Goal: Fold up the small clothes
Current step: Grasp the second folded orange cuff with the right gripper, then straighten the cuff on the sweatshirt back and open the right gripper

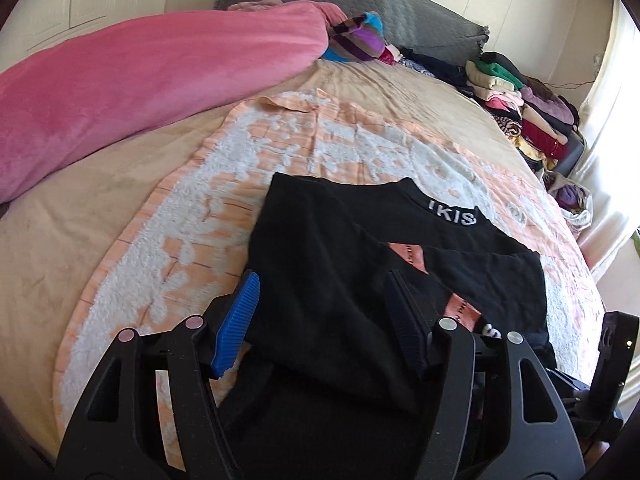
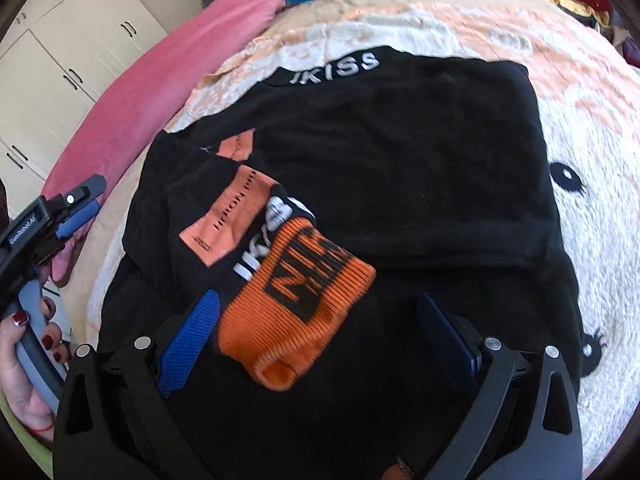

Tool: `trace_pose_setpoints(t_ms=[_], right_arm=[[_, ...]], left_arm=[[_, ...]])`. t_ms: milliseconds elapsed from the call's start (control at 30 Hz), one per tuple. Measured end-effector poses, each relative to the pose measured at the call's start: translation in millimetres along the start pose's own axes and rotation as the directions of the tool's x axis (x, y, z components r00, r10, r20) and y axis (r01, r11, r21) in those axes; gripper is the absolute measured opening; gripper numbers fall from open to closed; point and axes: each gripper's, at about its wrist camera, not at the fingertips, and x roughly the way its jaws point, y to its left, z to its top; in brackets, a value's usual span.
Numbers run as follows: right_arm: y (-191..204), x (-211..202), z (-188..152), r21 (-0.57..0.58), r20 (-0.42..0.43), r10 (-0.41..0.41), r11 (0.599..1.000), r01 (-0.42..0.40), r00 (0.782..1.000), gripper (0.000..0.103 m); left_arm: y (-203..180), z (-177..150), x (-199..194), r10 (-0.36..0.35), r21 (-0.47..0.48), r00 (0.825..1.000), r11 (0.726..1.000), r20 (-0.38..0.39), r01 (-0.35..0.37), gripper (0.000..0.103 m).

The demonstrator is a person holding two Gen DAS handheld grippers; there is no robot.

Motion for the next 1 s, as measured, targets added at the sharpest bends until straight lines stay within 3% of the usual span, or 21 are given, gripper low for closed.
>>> trace_pose_setpoints(t_ms=[100, 167, 233, 267, 533, 700, 833, 1000], right_arm=[[4.9, 5.0, 1.4, -0.015, 0.005, 0.003, 1.000, -0.003, 1.000, 0.067], [6.2, 6.4, 3.5, -0.024, 0.010, -0.010, 1.000, 0.010, 1.000, 0.057], [5.2, 2.2, 4.9, -0.035, 0.025, 0.000, 0.999, 0.001, 1.000, 0.036], [5.4, 0.0, 6.1, -0.040, 0.022, 0.051, 0.998, -0.050, 0.998, 0.005], [30.4, -47.7, 32.1, -0.198, 0.132, 0.060, 0.980, -0.033, 0.989, 0.006], [16.1, -72.8, 56.9, -0.241, 0.197, -0.011, 0.969, 0.059, 0.980, 0.006], [-9.1, -66.7, 70.5, -0.238, 0.185, -0.090, 0.962, 0.133, 0.979, 0.006], [-34.7, -37.0, 72.9, -0.205, 0.132, -0.130, 0.966, 0.156, 0.983, 0.006]], left_arm=[[7.6, -0.2, 3.5, -0.001, -0.007, 1.000, 1.000, -0.008, 0.001, 0.057], [10.4, -0.6, 4.3, 0.002, -0.005, 1.000, 1.000, -0.008, -0.002, 0.056], [13.7, -0.7, 4.5, 0.000, -0.010, 1.000, 1.000, -0.007, 0.000, 0.056], [15.1, -0.9, 4.9, -0.002, -0.013, 1.000, 1.000, -0.008, 0.001, 0.056], [17.1, 1.1, 7.3, -0.010, -0.013, 1.000, 1.000, -0.001, 0.010, 0.056], [11.3, -0.5, 12.3, -0.019, -0.001, 1.000, 1.000, -0.009, 0.019, 0.056], [0.3, -2.2, 21.1, -0.033, 0.020, 0.999, 0.999, -0.029, 0.034, 0.056], [-24.7, -0.6, 30.9, -0.057, 0.065, 0.998, 0.996, -0.039, 0.060, 0.057]])
